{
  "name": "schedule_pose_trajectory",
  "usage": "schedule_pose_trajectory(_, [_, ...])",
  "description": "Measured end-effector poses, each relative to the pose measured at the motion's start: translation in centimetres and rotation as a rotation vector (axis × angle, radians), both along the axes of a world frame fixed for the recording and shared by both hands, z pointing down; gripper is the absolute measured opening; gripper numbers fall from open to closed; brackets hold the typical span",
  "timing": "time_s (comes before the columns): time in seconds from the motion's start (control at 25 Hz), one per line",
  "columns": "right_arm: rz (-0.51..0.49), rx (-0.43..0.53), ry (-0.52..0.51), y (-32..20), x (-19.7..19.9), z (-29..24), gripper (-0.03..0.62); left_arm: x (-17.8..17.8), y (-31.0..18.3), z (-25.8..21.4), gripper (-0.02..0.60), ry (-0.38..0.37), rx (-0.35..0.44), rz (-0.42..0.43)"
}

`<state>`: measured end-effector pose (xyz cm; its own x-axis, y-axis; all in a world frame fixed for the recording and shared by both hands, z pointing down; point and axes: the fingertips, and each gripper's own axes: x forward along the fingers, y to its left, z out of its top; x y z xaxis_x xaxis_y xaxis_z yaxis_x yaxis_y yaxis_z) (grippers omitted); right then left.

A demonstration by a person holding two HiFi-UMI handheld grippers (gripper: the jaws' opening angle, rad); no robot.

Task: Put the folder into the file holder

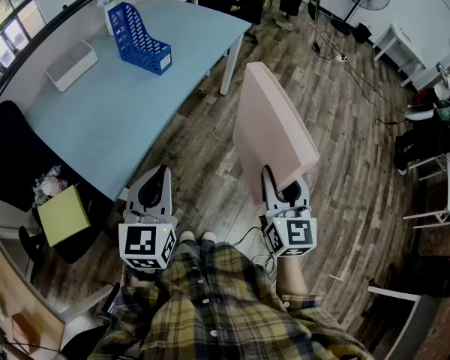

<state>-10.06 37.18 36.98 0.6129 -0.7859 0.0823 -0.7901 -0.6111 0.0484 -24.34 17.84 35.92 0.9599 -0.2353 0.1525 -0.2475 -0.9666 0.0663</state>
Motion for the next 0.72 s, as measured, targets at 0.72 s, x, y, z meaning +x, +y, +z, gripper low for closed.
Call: schedule_pose_trajectory(0.72, [-0.034, 0.037, -0.087, -1.8, 3.7, 1.6, 0.164, 4.0, -1.5, 1.6, -0.011, -0.035, 0.017, -0.003])
